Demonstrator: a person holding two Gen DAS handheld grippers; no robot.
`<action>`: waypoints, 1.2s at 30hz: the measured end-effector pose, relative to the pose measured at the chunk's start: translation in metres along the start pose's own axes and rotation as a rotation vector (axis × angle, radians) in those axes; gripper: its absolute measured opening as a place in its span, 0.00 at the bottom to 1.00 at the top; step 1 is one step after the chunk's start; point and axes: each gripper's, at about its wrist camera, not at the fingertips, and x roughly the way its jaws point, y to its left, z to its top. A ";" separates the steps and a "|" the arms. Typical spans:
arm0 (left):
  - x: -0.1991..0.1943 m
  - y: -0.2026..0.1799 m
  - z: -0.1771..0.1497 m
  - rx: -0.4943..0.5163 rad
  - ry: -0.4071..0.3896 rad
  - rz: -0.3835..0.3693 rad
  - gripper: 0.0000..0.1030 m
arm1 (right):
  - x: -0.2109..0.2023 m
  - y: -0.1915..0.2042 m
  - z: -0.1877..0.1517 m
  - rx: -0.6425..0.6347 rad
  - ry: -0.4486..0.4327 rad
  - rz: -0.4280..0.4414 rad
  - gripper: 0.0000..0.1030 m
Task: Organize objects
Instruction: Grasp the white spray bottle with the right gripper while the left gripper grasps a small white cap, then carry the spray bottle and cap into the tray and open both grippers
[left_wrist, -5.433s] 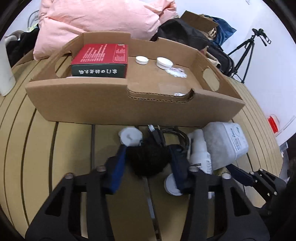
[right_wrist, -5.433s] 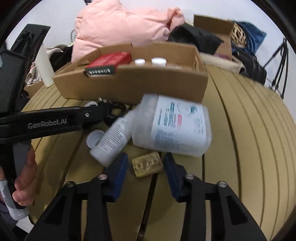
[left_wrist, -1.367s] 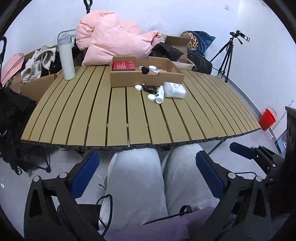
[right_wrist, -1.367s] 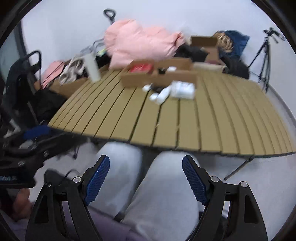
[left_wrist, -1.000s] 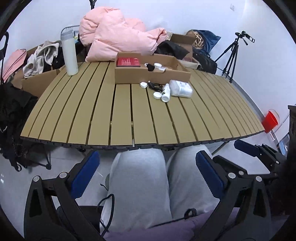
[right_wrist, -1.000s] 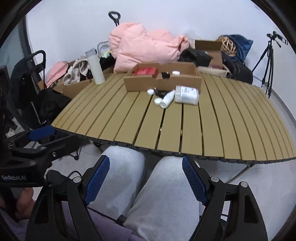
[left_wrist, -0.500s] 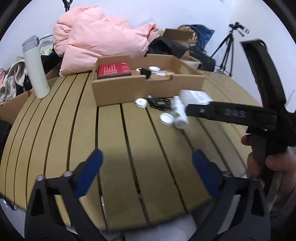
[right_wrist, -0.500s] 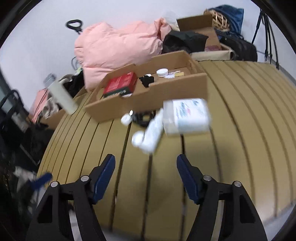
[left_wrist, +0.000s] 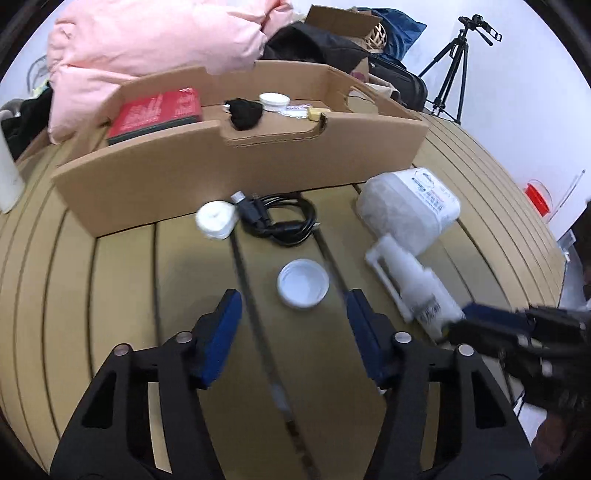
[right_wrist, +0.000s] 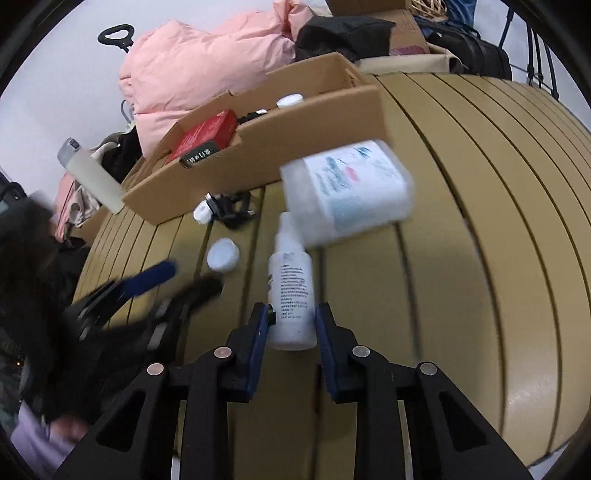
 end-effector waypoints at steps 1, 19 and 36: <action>0.002 -0.002 0.002 0.007 0.000 -0.012 0.41 | -0.001 0.000 -0.001 -0.016 0.000 -0.006 0.28; -0.107 0.004 -0.053 -0.135 -0.083 -0.016 0.25 | 0.020 0.037 0.000 -0.207 -0.033 -0.017 0.29; -0.174 -0.012 -0.084 -0.170 -0.154 -0.020 0.25 | -0.051 0.037 -0.068 -0.184 -0.041 -0.036 0.29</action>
